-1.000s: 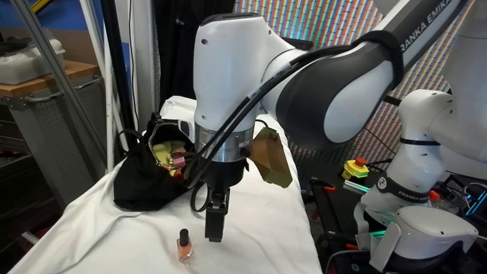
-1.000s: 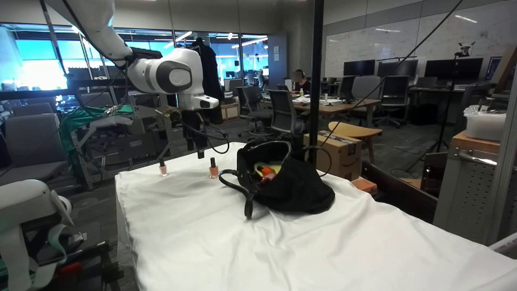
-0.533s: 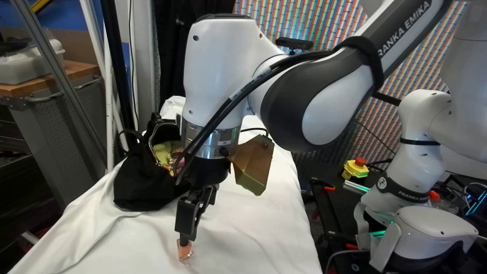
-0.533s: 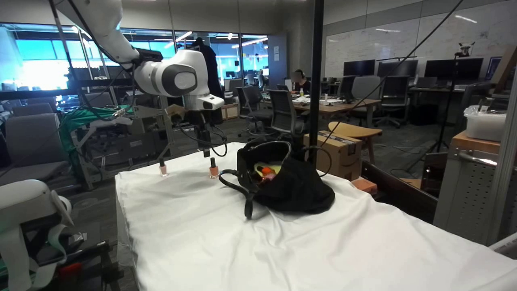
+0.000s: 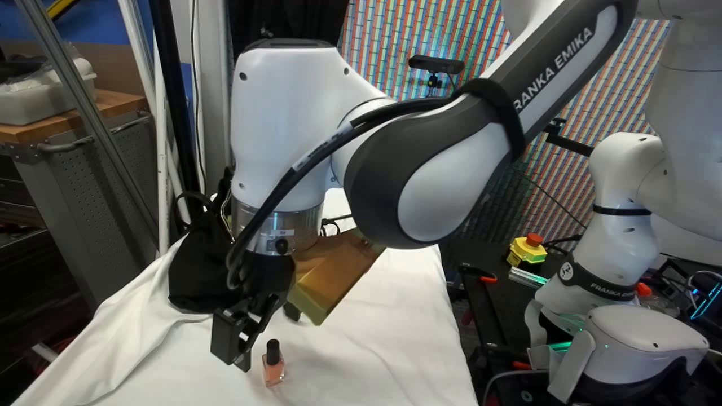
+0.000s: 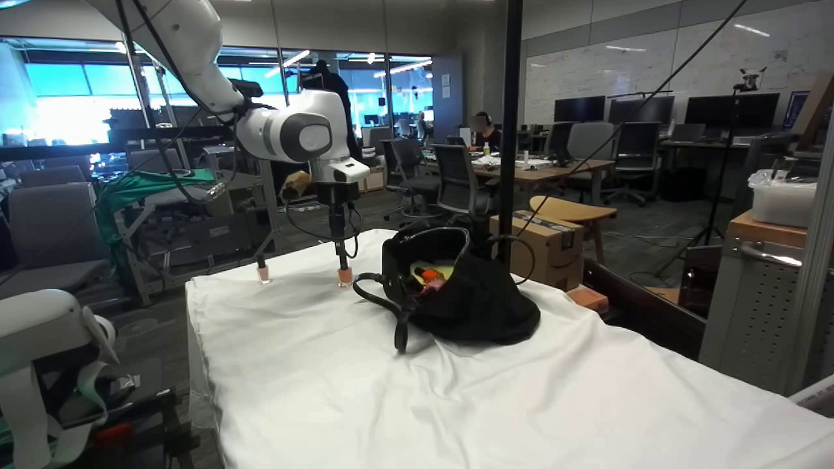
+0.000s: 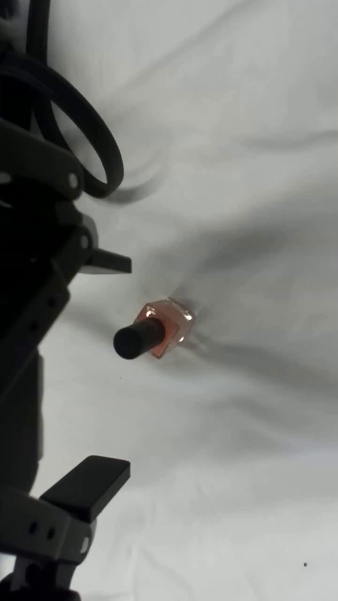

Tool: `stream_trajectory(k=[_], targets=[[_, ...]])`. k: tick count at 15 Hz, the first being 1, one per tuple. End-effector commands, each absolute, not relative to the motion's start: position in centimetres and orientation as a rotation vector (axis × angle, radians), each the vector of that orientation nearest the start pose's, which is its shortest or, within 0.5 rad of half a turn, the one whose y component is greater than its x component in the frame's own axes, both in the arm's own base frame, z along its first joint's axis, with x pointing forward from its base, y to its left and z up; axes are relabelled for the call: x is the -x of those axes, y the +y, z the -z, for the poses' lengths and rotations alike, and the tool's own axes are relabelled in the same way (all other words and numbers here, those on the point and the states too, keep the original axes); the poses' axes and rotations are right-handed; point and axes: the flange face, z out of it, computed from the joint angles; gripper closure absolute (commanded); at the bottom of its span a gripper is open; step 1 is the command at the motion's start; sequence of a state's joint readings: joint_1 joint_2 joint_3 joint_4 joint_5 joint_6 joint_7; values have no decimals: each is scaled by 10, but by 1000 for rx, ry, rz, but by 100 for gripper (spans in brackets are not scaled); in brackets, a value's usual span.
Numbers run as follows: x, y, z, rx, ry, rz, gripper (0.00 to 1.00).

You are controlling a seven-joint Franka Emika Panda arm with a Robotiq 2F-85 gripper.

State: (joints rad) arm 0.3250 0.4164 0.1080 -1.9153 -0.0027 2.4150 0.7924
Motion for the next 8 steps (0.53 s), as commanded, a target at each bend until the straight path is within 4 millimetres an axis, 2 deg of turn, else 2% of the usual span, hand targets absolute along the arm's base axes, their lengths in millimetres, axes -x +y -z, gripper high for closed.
stream_trajectory(k=[1,4,8], targets=[[-598,284,-278,3001,700,78,0],[-607,288,-268,3002,799,60,0],[-615,283,-258,3004,878,3,0]])
